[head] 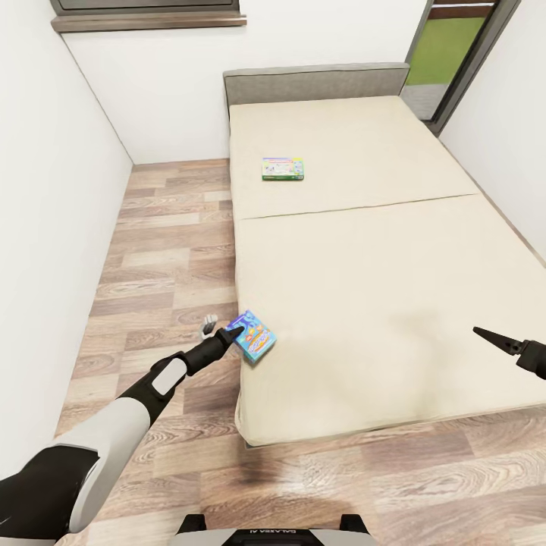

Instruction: Put all the toys in the child's room - the three board games (two on the bed and one on the table), the two jigsaw puzzles on the table, and the tennis ball on the table - inside the toy box on the table in the child's room.

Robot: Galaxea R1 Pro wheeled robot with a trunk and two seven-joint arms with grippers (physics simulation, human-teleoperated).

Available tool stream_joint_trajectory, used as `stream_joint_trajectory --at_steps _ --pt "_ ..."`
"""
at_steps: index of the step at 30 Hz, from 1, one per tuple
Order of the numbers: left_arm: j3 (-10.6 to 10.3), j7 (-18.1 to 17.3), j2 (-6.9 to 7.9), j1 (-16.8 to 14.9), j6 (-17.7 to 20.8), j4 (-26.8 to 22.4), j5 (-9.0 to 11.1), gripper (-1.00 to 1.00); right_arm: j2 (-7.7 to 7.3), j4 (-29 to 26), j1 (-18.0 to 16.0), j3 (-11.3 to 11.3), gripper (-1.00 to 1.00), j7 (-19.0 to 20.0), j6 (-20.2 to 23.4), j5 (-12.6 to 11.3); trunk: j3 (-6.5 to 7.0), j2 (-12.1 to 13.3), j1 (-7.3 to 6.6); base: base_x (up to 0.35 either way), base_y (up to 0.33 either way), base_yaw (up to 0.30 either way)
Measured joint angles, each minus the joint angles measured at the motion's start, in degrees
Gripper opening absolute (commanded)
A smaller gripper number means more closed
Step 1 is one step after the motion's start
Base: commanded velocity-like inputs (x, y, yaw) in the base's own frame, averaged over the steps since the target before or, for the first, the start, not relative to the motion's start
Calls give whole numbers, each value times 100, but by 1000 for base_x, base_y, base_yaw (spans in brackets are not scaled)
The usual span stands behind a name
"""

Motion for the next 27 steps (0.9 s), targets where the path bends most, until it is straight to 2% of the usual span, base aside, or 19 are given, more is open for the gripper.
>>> stream_joint_trajectory --at_steps 10,11,12,21,27 --pt "4 -5 0 5 -5 -2 -6 -100 1 0 0 0 100 2 0 2 0 0 0 0 0 0" --pt "-18 -350 -2 480 -2 -811 -47 -100 19 0 1 30 100 2 1 -7 -1 0 0 0 0 0" --pt "-4 -365 -1 556 -21 -957 -61 -100 25 0 12 30 100 2 -3 -7 -1 0 0 0 0 0" --pt "-16 -380 -11 723 -10 -1301 -61 -100 23 0 219 17 100 97 -35 -6 0 0 0 0 0 0" --pt "-22 -385 -10 830 22 -1529 -60 -100 20 0 297 15 100 348 -49 -5 0 0 0 0 0 0"
